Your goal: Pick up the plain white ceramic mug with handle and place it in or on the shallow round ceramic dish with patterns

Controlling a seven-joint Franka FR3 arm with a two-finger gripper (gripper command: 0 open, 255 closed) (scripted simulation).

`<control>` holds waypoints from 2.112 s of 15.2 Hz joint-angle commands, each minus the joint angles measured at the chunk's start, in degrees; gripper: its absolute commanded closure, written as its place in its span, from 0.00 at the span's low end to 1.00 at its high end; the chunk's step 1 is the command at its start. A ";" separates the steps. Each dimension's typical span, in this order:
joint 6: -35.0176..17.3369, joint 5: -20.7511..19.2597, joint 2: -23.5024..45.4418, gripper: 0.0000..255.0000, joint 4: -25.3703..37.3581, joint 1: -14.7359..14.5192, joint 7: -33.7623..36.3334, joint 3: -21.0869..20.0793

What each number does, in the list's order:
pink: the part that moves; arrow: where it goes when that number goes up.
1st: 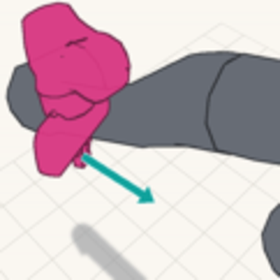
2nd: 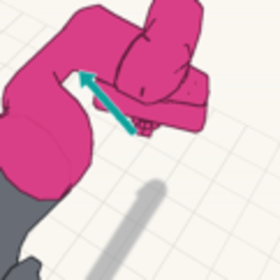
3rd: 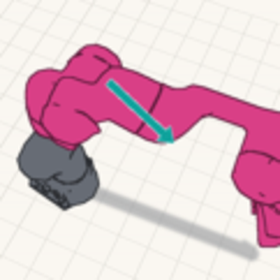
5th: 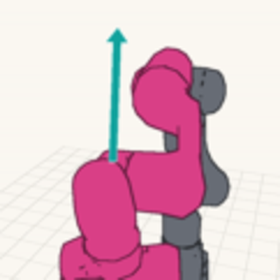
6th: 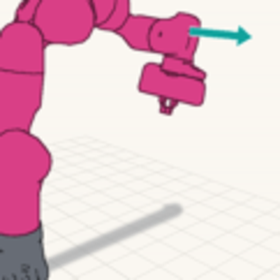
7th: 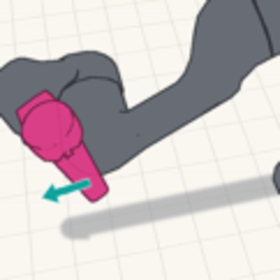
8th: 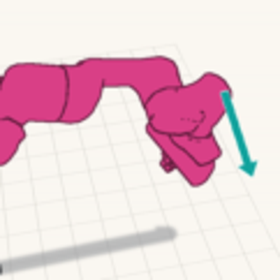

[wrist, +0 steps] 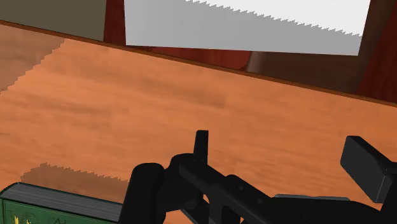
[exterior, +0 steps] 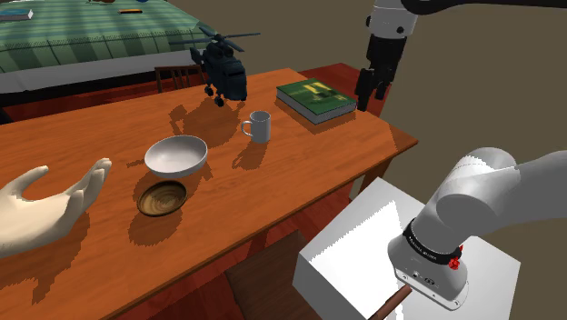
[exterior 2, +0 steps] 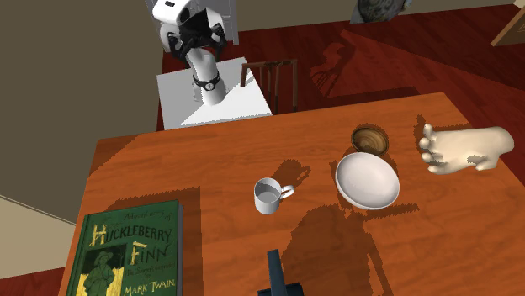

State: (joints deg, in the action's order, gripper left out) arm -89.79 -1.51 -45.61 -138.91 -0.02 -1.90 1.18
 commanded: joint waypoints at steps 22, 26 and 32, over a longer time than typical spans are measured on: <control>-35.65 2.83 40.25 0.00 13.36 -2.15 -2.53 0.51; -39.16 3.64 48.49 0.00 19.75 -2.37 -3.24 0.36; -42.19 4.69 60.92 0.00 31.63 -2.48 -4.17 -0.12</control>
State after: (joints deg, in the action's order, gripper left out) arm -132.01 3.04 13.20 -109.86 -2.51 -5.91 1.14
